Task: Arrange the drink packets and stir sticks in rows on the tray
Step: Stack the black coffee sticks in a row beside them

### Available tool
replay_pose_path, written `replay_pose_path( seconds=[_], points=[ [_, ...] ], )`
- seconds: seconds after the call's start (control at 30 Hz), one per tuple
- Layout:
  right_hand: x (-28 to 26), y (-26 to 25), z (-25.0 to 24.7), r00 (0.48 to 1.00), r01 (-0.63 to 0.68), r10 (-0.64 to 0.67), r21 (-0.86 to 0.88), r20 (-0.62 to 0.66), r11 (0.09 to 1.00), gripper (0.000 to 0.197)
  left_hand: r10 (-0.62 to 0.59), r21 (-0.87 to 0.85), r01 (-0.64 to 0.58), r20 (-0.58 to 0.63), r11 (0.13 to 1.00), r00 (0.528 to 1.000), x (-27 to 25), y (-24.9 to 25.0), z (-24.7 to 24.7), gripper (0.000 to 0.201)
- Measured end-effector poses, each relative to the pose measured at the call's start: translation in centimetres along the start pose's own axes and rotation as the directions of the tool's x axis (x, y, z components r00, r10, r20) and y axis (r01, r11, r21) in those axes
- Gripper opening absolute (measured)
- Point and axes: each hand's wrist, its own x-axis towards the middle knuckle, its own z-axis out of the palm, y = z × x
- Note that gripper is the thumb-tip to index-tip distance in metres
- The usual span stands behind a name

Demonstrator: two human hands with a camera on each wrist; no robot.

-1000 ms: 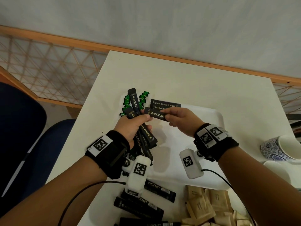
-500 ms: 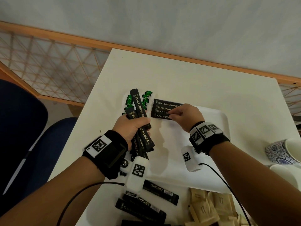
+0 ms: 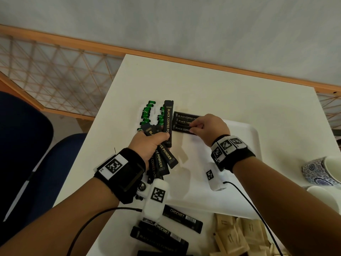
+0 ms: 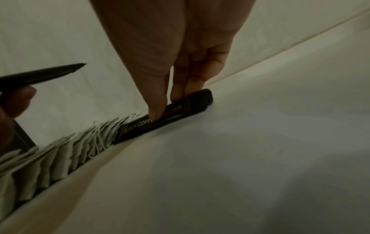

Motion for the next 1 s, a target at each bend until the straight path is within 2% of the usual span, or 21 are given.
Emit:
replay_pose_path(
  seconds=[0.1, 0.2, 0.3, 0.37, 0.47, 0.57, 0.6, 0.63, 0.7, 0.73, 0.8, 1.0],
  points=[
    [-0.3, -0.1, -0.2, 0.999, 0.026, -0.026, -0.006, -0.043, 1.0, 0.018, 0.0, 0.023, -0.001, 0.019, 1.0, 1.0, 0.0, 0.0, 0.1, 0.009],
    [-1.3, -1.3, -0.9, 0.996, 0.054, -0.041, 0.186, -0.075, 0.981, 0.022, 0.003, 0.03, -0.004, 0.039, 1.0, 0.999, -0.2, 0.0, 0.3, 0.009],
    [-2.6, -3.4, -1.3, 0.994, -0.03, -0.026, 0.511, 0.103, 0.859, 0.029, 0.015, 0.048, -0.018, 0.055, 0.999, 0.998, -0.5, -0.2, 0.7, 0.013],
    [-3.2, -4.2, -1.4, 0.982, -0.052, -0.067, 0.601, 0.174, 0.798, 0.02, 0.007, 0.06, -0.011, 0.071, 0.998, 0.997, -0.7, -0.4, 1.0, 0.017],
    [-3.6, -4.5, -1.9, 0.978, -0.077, -0.081, 0.697, 0.191, 0.713, 0.011, -0.008, 0.082, -0.001, 0.101, 0.997, 0.995, -1.0, -0.5, 1.3, 0.016],
    [-3.3, -4.0, -2.4, 0.99, -0.112, 0.01, 0.759, 0.138, 0.641, 0.014, -0.018, 0.057, 0.012, 0.093, 0.998, 0.996, -1.1, -0.4, 1.4, 0.01],
    [-3.1, -3.5, -2.6, 0.994, -0.103, 0.05, 0.731, 0.094, 0.675, 0.017, -0.028, 0.043, 0.024, 0.084, 0.999, 0.996, -1.1, -0.3, 1.3, 0.007],
    [-2.9, -2.9, -2.7, 0.996, -0.083, 0.074, 0.635, 0.042, 0.768, 0.019, -0.04, 0.029, 0.038, 0.071, 0.999, 0.997, -1.1, -0.2, 1.1, 0.004],
    [-2.6, -1.6, -3.0, 0.999, -0.037, 0.039, 0.321, 0.002, 0.946, 0.025, -0.057, -0.006, 0.057, 0.04, 0.998, 0.998, -0.9, 0.0, 0.6, 0.008],
    [-2.5, -1.2, -3.0, 0.999, -0.025, 0.021, 0.192, 0.025, 0.981, 0.025, -0.061, -0.022, 0.061, 0.025, 0.998, 0.998, -0.7, 0.0, 0.3, 0.01],
    [-2.5, -0.5, -2.6, 0.997, -0.028, 0.021, 0.088, 0.078, 0.996, 0.022, -0.064, -0.042, 0.065, 0.003, 0.997, 0.998, -0.5, 0.1, -0.1, 0.014],
    [-2.0, -0.6, -0.8, 0.995, -0.03, 0.02, 0.101, 0.098, 0.994, 0.015, -0.057, -0.095, 0.057, -0.004, 0.994, 0.998, -0.3, 0.2, -0.1, 0.014]
  ],
)
